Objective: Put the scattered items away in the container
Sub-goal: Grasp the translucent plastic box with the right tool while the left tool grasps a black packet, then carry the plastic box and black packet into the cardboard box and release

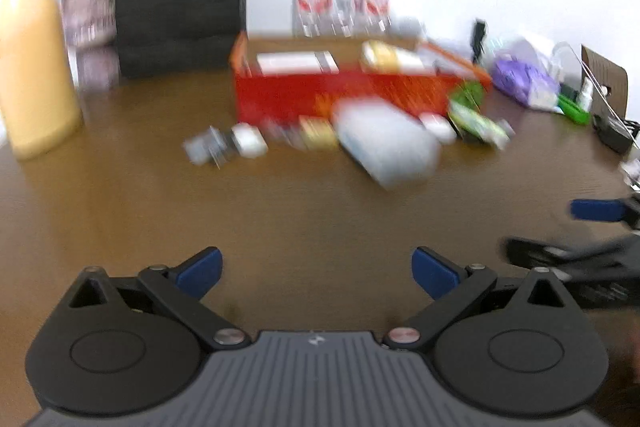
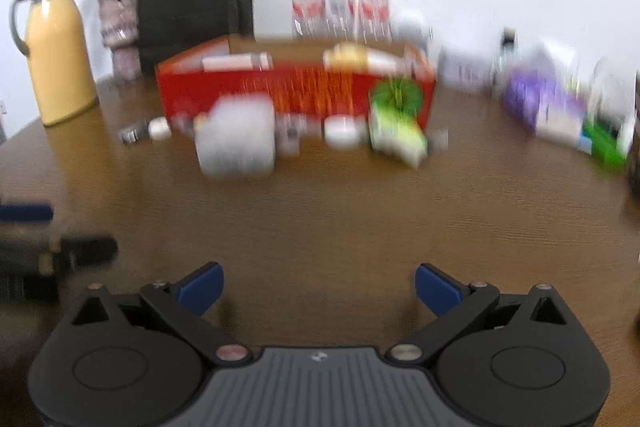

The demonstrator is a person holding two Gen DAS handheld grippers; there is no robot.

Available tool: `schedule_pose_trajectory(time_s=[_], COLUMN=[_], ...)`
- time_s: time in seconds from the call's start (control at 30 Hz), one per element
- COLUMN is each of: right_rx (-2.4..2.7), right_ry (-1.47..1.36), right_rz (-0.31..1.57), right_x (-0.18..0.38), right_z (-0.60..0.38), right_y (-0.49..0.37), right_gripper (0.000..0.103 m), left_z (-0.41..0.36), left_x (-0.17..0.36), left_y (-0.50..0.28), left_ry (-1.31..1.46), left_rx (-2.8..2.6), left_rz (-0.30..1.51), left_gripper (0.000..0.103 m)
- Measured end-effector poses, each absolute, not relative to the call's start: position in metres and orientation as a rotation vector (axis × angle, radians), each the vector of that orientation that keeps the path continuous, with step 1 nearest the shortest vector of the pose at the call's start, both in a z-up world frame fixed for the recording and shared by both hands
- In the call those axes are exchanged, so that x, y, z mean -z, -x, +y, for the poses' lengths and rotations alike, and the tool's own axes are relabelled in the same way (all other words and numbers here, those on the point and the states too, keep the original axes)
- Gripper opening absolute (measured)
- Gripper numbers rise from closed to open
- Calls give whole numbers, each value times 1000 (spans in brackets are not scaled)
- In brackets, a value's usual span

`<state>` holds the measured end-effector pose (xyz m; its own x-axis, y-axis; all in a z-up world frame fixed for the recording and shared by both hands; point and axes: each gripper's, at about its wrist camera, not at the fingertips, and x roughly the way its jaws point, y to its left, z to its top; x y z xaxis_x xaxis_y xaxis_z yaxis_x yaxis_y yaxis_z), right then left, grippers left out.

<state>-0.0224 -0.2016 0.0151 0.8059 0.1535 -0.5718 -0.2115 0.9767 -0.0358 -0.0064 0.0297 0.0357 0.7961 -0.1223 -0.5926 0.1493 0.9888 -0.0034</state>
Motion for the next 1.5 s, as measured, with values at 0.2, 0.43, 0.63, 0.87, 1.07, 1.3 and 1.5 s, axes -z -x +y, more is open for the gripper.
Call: schedule_pose_trajectory(time_s=[0.2, 0.43, 0.63, 0.87, 1.07, 1.3, 1.5], right_rx=[-316, -371, -382, -400, -400, -332, -189], right_ry=[230, 231, 207, 119, 83, 123, 103], right_rz=[505, 484, 546, 610, 577, 382, 314], right_x=[-29, -31, -16, -5, -15, -49, -35], right_z=[-161, -133, -129, -137, -142, -166, -197], right_y=[-26, -70, -89, -96, -86, -8, 56], right_gripper=[91, 83, 73, 65, 65, 65, 65], left_z=[69, 81, 87, 94, 78, 44, 9], left_x=[-45, -33, -18, -20, -30, -81, -59], left_y=[-95, -128, -142, -139, -118, -7, 53], left_ry=[-110, -60, -45, 0, -26, 15, 111], left_rx=[236, 301, 277, 214, 144, 62, 47], left_rz=[662, 683, 747, 759, 723, 520, 556], left_gripper=[99, 67, 45, 13, 10, 10, 10])
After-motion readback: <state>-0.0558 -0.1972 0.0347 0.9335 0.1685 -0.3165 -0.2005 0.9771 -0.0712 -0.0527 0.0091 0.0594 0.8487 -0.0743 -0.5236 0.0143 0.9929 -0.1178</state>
